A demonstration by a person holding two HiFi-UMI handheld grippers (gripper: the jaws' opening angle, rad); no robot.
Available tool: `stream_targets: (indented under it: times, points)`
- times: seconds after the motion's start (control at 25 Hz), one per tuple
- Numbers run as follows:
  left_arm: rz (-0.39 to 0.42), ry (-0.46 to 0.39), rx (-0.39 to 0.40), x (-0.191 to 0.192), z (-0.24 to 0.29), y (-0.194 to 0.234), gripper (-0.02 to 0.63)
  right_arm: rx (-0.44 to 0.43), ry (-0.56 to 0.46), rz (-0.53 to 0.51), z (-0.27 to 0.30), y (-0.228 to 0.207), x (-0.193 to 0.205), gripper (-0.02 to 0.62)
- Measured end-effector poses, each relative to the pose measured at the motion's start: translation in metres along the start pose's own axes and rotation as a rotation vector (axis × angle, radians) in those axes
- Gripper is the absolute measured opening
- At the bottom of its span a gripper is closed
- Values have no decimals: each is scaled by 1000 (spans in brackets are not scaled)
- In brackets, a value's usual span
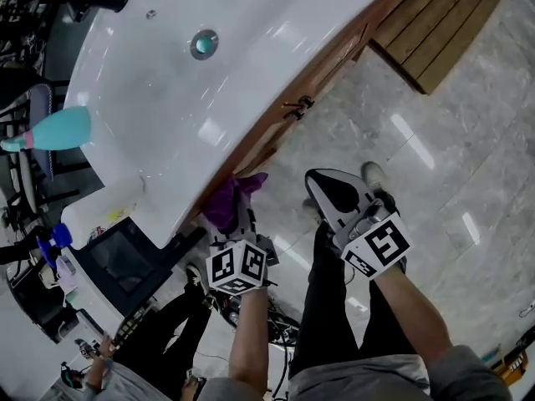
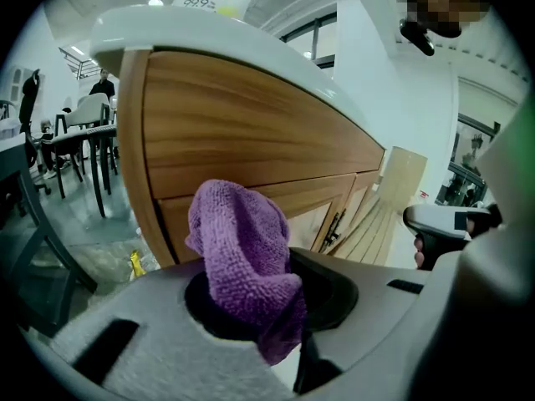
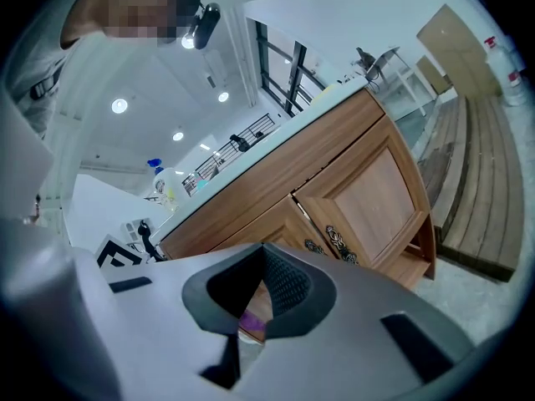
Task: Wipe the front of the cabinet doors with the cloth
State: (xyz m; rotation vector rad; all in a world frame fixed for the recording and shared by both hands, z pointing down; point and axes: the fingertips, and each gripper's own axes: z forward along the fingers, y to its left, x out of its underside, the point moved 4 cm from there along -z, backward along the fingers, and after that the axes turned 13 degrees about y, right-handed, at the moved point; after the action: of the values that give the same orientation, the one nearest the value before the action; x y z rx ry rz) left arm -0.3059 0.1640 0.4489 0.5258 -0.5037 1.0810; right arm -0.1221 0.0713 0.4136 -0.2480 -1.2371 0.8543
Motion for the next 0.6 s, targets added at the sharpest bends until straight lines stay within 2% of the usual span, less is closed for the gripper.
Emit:
stream_targets:
  times: [0.6]
  points:
    - [60,21,22,-12,22,-27,83,48,-41,43,-17,-40,-5,9]
